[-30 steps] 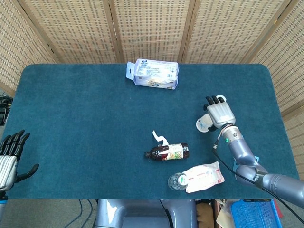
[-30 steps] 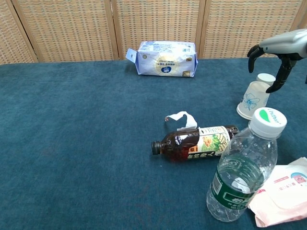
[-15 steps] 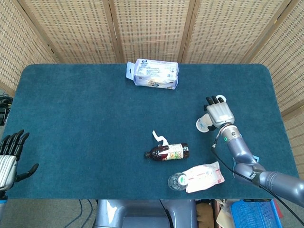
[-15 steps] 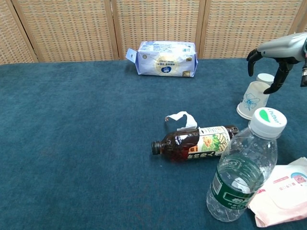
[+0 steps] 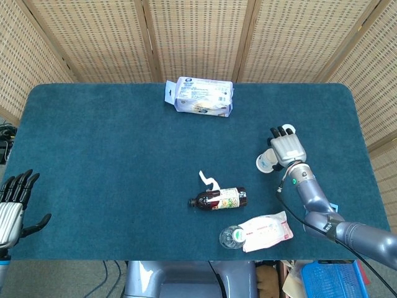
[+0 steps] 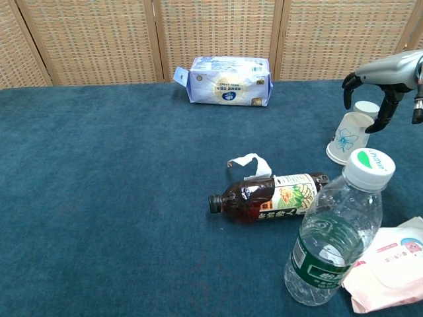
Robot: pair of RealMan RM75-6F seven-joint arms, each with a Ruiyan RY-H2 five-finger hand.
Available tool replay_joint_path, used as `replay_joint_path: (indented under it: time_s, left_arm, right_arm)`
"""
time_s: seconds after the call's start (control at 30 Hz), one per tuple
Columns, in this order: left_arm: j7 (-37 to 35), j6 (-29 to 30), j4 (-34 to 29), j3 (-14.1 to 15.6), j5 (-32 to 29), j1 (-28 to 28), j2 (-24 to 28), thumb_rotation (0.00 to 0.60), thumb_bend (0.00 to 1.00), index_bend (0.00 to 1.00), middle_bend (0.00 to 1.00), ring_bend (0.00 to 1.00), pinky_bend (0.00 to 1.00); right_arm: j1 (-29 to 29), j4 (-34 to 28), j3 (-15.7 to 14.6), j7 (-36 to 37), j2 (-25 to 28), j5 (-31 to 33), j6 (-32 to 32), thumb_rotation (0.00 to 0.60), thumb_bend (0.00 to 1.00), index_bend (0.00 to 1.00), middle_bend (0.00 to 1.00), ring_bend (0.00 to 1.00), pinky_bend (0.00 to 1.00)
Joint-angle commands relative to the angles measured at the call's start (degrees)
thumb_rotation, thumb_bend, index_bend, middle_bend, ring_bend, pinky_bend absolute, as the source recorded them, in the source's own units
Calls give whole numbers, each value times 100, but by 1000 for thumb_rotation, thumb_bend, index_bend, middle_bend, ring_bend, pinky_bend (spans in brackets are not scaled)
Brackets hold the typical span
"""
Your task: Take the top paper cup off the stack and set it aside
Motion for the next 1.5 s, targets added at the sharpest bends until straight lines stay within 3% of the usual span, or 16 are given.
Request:
replay_joint_path:
  time_s: [0.03,0.97,1.5]
  left_arm:
    - [6,-8,-3,0,-5,-3,0,600,270,0,0,0,0]
    - [-1,-12,13,11,-8,-8,-8,600,270,0,0,0,0]
    - [-16,-7,18,23,8,-8,-3,600,271,0,0,0,0]
  right_arm:
    - [8,6,-10,7,-2,11,1,600,264,313,94,0,123]
    - [81,110,-140,19,-101,54,51,600,275,332,95,0,135]
    - [119,110,-187,-48,-131,83,134,600,285,401,136,0,154]
